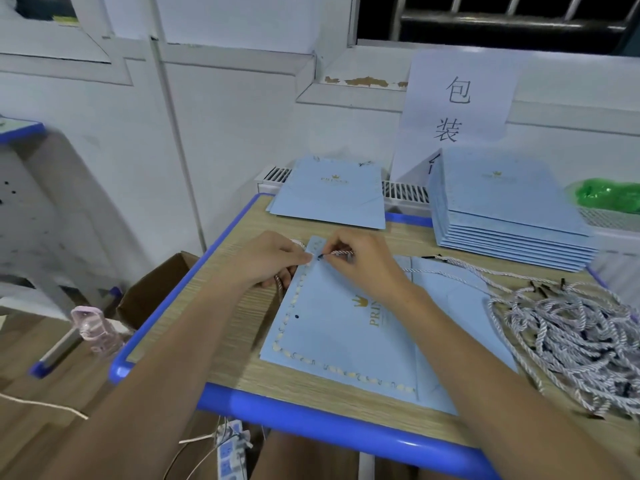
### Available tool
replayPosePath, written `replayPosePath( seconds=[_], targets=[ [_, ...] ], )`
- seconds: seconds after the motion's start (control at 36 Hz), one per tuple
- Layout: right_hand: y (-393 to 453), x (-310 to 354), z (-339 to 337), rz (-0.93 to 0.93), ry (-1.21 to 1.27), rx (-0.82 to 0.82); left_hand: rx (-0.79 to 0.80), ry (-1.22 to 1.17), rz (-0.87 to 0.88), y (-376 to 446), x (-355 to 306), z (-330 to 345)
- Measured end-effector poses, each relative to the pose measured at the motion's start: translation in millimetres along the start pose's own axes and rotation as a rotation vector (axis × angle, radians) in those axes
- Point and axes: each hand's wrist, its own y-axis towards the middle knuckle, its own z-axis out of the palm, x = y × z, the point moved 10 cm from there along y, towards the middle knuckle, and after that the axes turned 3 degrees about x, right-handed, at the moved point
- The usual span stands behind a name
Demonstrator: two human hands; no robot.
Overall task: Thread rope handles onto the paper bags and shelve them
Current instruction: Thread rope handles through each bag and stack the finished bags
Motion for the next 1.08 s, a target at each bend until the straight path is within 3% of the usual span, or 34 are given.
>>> replayPosePath(
  seconds=[0.36, 0.67, 0.81, 0.97, 1.08],
  targets=[
    [1.9, -12.7, -2.5, 0.084, 0.22, -0.022, -0.068, -0.05, 0.023, 0.6, -0.9, -5.1],
    [5.2, -1.9, 3.9, 0.001, -0.056, 0.016, -0.083, -0.119, 0.047, 1.4, -1.6, -6.6],
    [1.7, -0.5, -7.7, 0.026, 0.04, -0.136, -0.064, -0.239, 0.071, 0.3, -7.6, -0.2],
    [-3.2, -13.9, -7.8, 0.115, 0.197, -0.165, -0.103, -0.024, 0.279, -3.8, -24.0, 2.6],
    [-3.5, -17.5, -3.9, 0.143, 0.261, -0.134, -0.188, 0.025, 0.327, -3.6, -26.0, 1.9]
  ],
)
